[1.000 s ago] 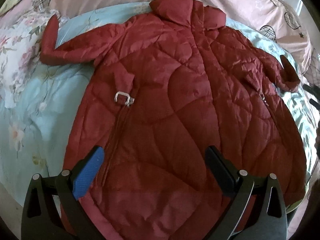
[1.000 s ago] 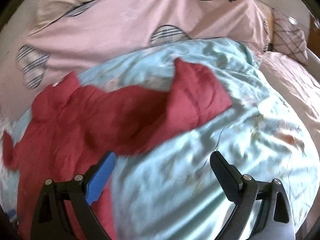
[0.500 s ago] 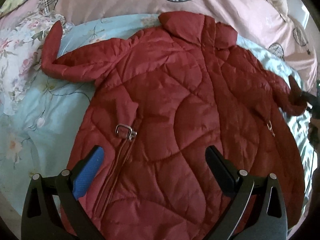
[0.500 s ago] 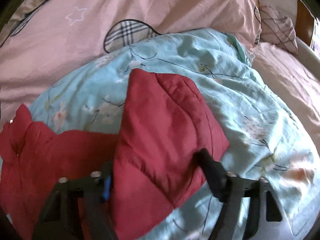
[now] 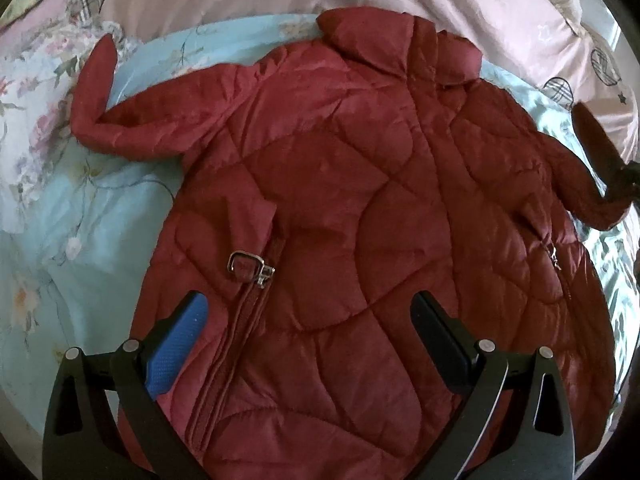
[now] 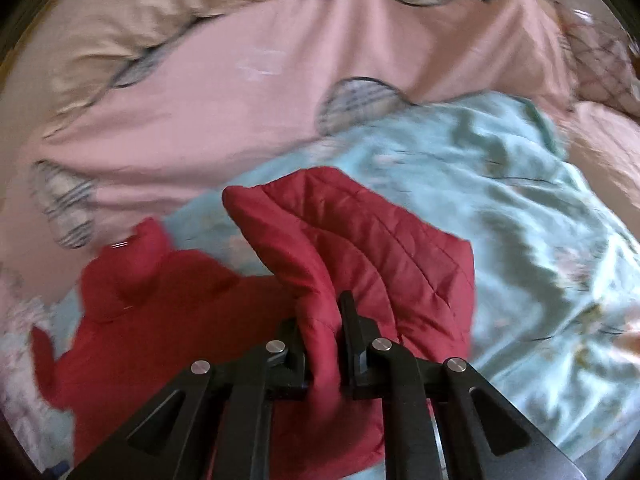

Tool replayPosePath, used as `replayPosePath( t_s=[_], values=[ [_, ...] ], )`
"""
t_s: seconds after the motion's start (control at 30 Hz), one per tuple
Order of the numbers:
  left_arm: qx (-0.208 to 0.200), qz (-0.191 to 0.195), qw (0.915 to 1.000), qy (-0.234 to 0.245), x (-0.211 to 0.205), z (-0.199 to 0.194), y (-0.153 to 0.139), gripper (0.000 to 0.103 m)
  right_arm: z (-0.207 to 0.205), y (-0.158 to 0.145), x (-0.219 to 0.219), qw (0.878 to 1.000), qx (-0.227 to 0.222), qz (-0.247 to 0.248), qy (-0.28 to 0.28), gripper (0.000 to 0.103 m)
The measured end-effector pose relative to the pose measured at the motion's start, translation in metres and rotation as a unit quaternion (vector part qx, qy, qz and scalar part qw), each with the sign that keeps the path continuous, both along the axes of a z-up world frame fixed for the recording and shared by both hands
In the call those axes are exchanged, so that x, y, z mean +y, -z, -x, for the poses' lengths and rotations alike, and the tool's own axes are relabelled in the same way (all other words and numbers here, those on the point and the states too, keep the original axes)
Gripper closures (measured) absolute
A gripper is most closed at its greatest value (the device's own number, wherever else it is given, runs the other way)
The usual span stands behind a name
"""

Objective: Fold large clothes
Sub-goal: 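Fold the held sleeve across the coat body toward the other sleeve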

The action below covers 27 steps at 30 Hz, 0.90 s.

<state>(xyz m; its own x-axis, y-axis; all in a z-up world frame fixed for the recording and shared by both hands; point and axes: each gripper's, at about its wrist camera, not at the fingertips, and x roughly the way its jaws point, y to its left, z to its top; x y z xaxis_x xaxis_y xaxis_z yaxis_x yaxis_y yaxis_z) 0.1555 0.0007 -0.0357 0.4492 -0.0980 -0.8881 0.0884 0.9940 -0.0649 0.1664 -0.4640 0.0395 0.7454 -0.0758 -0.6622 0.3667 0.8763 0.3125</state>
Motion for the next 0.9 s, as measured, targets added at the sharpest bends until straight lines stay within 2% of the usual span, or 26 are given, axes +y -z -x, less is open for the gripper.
replayPosePath(
  t_s=[0.13, 0.23, 0.4, 0.73, 0.9],
  values=[
    [0.023, 0.031, 0.9992, 0.012, 0.007, 0.0, 0.005, 0.001, -0.003, -0.012, 0.047, 0.998, -0.018, -0.007, -0.057, 0.092],
    [0.039, 0.07, 0.9967, 0.008, 0.016, 0.001, 0.007, 0.001, -0.006, -0.017, 0.087, 0.994, -0.028, -0.009, -0.105, 0.092],
    [0.032, 0.106, 0.9938, -0.003, 0.029, 0.002, 0.002, 0.001, -0.019, -0.016, 0.151, 0.984, -0.026, -0.002, -0.174, 0.092],
    [0.034, 0.162, 0.9862, -0.008, 0.054, -0.008, -0.006, 0.001, -0.042, 0.03, 0.254, 0.96, 0.006, 0.01, -0.279, 0.092],
    [0.03, 0.193, 0.9807, -0.006, 0.067, -0.024, -0.007, 0.001, -0.046, 0.05, 0.291, 0.937, 0.014, 0.035, -0.347, 0.092]
  ],
)
